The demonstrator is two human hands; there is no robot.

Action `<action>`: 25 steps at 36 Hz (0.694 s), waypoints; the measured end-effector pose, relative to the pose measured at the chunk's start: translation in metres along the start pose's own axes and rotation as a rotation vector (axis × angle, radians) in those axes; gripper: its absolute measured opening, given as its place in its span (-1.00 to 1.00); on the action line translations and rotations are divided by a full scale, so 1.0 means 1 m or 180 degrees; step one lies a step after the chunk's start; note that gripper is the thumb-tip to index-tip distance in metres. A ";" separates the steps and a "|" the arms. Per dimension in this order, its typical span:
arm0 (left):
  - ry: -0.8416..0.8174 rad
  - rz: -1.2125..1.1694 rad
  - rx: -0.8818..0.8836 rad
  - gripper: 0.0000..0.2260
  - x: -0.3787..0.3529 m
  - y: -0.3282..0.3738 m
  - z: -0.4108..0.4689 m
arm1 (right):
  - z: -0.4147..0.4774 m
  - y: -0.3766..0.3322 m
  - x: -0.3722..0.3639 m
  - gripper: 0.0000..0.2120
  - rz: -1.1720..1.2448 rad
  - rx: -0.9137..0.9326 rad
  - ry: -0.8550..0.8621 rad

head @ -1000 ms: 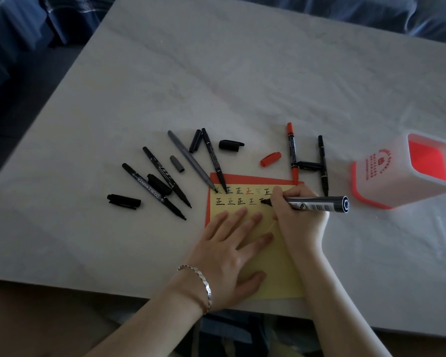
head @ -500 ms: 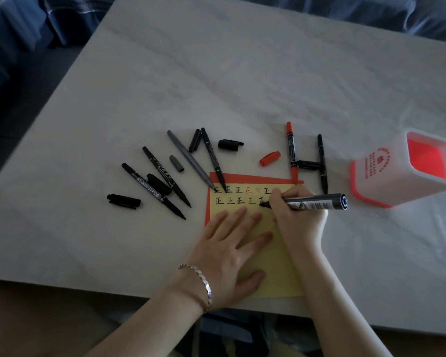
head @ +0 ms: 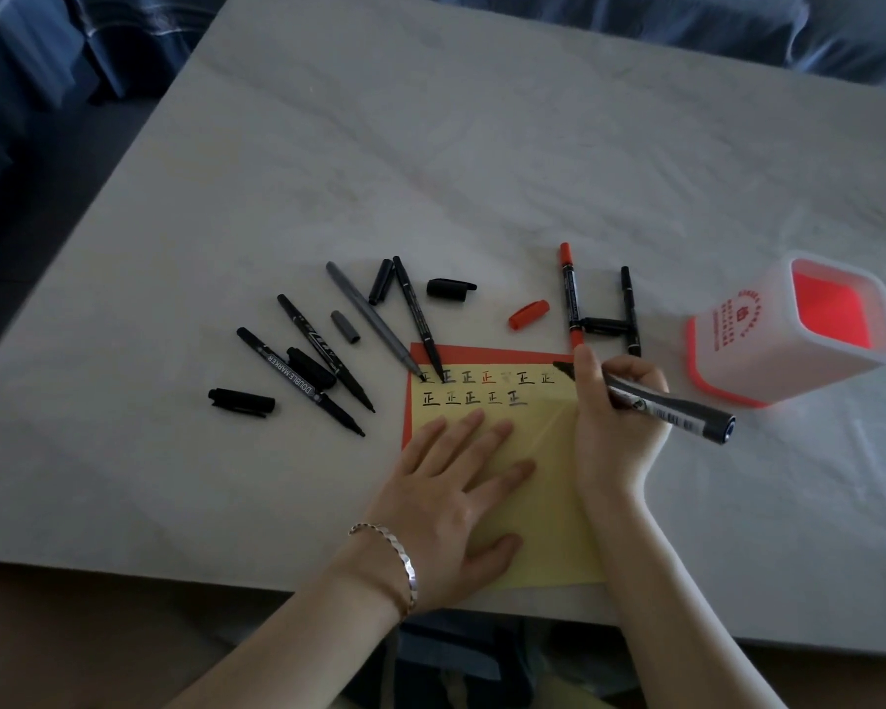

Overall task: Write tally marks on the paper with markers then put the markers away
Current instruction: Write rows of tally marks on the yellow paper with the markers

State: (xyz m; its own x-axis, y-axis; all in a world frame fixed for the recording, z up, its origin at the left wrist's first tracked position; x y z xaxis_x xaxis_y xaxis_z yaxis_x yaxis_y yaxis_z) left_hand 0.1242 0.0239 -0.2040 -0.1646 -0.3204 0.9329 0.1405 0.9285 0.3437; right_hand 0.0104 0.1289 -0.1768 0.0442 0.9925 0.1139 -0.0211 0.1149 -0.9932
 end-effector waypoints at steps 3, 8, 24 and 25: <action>-0.0016 0.0154 -0.0019 -0.50 0.000 0.000 0.000 | 0.005 0.002 0.006 -0.83 0.0075 -0.0178 -0.0269; -0.0041 0.0025 -0.0012 -0.50 -0.001 -0.001 0.001 | 0.018 -0.009 0.019 -0.82 0.0199 -0.0268 -0.0963; -0.0054 -0.0001 0.0033 -0.49 -0.002 -0.001 -0.001 | 0.070 -0.044 -0.054 -0.71 -0.2779 -0.0100 -0.2488; -0.0055 -0.0003 0.0034 -0.49 -0.002 0.000 -0.001 | 0.071 -0.041 -0.059 -0.69 -0.3026 -0.0083 -0.2503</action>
State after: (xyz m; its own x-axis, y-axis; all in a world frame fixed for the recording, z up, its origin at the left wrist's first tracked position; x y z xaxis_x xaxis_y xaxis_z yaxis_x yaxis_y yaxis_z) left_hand 0.1251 0.0241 -0.2060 -0.1817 -0.3181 0.9305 0.1299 0.9302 0.3433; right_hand -0.0619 0.0688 -0.1406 -0.5819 0.2712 0.7668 -0.2886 0.8126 -0.5064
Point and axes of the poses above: each hand's wrist, its own z-axis towards the middle knuckle, its own x-axis out of the back of the hand, y = z × x, the point moved 3 cm from there along z, towards the middle knuckle, and after that the axes turned 10 degrees about -y, right-handed, at the moved point
